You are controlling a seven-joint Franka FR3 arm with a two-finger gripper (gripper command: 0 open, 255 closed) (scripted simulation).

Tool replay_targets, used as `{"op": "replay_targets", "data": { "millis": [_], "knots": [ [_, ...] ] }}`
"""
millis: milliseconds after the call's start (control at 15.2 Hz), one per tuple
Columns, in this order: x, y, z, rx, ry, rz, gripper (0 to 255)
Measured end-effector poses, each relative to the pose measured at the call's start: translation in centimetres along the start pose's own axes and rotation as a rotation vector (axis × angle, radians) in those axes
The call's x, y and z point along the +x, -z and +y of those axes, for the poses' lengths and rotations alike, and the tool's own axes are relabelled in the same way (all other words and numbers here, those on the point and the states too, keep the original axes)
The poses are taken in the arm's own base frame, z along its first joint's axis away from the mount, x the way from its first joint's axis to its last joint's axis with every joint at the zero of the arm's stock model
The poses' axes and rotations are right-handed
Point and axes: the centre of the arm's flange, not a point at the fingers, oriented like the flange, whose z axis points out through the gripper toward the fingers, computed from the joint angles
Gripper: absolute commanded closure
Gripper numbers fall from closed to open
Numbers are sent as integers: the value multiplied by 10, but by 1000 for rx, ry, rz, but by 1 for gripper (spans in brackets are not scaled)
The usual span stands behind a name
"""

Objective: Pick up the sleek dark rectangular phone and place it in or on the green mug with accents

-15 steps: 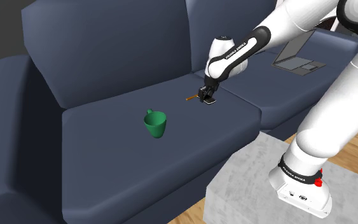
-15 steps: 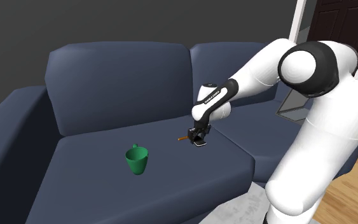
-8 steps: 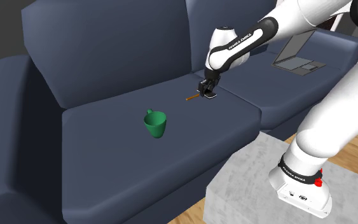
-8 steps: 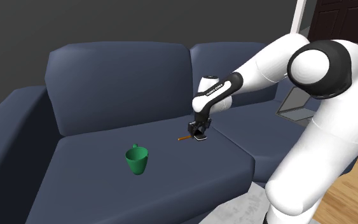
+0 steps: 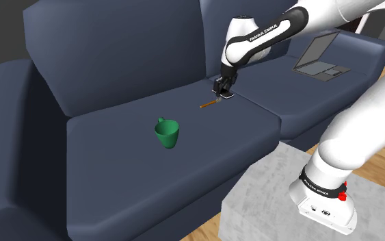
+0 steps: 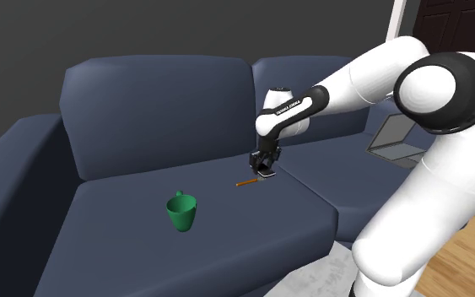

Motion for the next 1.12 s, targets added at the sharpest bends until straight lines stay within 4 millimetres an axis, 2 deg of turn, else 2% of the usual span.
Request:
{"op": "replay_targets", "data": {
  "millis": [858,1122],
  "knots": [
    [13,67,0,0,0,0,255],
    [15,72,-38,0,1,0,255]
  ]
}}
